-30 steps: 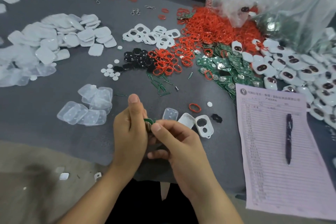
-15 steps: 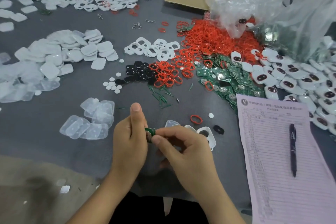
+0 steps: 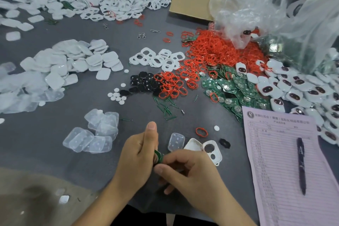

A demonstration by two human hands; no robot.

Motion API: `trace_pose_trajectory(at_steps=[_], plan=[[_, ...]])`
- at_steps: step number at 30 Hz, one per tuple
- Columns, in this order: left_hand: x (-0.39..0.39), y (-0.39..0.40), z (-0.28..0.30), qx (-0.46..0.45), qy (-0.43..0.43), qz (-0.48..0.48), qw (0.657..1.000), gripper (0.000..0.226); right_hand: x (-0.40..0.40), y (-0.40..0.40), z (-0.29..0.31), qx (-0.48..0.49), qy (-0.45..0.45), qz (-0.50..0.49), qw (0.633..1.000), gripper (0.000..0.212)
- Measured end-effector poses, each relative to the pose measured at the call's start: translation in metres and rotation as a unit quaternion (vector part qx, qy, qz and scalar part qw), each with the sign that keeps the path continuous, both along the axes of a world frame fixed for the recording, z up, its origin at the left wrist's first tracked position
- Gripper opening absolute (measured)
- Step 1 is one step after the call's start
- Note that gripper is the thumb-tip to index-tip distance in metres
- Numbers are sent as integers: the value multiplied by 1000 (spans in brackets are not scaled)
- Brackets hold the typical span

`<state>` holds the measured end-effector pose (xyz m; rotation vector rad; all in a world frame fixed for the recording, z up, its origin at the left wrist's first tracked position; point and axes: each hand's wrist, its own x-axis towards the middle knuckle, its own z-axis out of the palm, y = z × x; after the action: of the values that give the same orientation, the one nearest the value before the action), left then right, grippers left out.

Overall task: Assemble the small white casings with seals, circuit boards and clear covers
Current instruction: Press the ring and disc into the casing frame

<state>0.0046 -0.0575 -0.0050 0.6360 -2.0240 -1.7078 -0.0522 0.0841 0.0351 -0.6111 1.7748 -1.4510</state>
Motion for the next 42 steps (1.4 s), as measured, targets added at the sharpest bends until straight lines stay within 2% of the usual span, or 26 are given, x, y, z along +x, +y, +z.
trace_pose_trajectory(at_steps=[5,10,14,18,26,29,32,35,42], plan=[[3,-2,-1,-48,-19,-39,998,62,-5,2,5,24,25,32,999,33],[-1,-10,2,-27,-15,-70,997,58,-8,-3,0,5,71,48,996,31],[0,-13,1,-41,-9,-86,995,58,-12,-4,-7,-9,94,65,993,20],[-1,-15,-1,-44,-19,-112,993,60,-12,-3,-14,-25,104,65,992,18],[-5,-17,6,-97,-36,-153,983,59,-4,1,-30,-48,88,24,995,19],[-3,-15,5,-113,-31,-148,982,60,-5,1,-30,-61,68,36,995,16],[0,-13,4,-125,-27,-142,982,60,-7,1,-31,-71,50,51,995,21],[-1,-12,4,-112,-31,-148,982,60,-7,2,-35,-73,95,51,991,30],[-5,-18,9,-65,-47,-187,979,60,-7,-5,-41,-103,193,64,974,26]])
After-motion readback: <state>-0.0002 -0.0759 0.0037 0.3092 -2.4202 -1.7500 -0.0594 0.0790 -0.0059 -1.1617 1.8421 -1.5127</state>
